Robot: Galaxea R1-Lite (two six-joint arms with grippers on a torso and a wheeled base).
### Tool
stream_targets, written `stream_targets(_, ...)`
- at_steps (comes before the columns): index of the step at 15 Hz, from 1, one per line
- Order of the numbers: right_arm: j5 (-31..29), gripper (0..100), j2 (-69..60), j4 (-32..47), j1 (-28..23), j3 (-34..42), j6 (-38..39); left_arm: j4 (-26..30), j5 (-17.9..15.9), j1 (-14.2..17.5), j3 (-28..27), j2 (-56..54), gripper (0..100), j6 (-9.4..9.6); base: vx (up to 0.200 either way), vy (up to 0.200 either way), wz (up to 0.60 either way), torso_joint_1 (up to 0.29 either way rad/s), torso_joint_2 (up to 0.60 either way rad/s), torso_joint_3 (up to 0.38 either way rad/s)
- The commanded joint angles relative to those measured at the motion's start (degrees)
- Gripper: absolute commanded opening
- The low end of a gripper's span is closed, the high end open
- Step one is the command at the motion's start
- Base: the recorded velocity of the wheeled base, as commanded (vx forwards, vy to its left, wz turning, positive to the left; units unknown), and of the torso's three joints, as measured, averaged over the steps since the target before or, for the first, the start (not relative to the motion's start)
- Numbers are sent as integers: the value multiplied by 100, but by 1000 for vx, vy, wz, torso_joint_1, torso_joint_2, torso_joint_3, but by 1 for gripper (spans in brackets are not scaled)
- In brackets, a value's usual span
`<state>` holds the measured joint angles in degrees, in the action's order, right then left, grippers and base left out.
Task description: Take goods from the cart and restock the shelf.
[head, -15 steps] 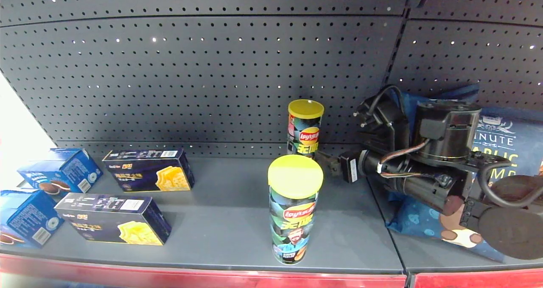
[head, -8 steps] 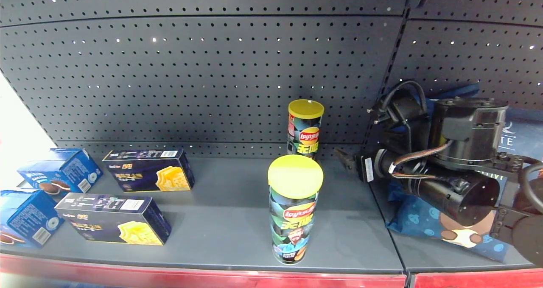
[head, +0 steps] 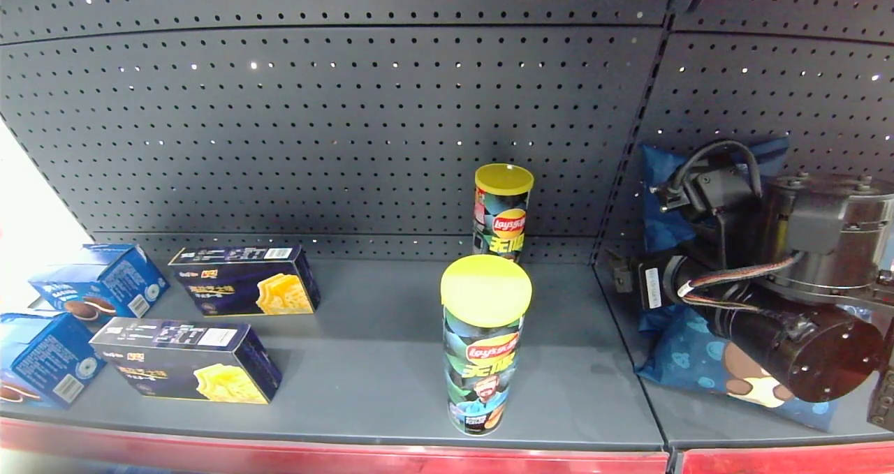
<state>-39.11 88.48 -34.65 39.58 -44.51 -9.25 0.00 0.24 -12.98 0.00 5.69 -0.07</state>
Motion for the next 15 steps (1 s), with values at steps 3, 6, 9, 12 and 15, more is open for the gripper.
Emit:
stream_targets(3, -510, 100, -156, 177, -56, 127, -42, 0, 2, 6, 0, 2, 100, -1, 0, 0, 0, 0, 0, 0)
stream_targets(6, -633, 100, -235, 230, -91, 223, -42, 0, 2, 6, 0, 2, 100, -1, 0, 0, 0, 0, 0, 0)
stream_targets(9, -528, 100, -217, 142, 58, 127, -24, 0, 2, 6, 0, 2, 100, -1, 0, 0, 0, 0, 0, 0)
stream_targets(12, -413, 100, -235, -139, 252, 56, -33, 0, 2, -2, 0, 11, 100, -1, 0, 0, 0, 0, 0, 0)
stream_targets(15, -449, 100, -384, -271, 577, -14, -33, 0, 2, -2, 0, 11, 100, -1, 0, 0, 0, 0, 0, 0)
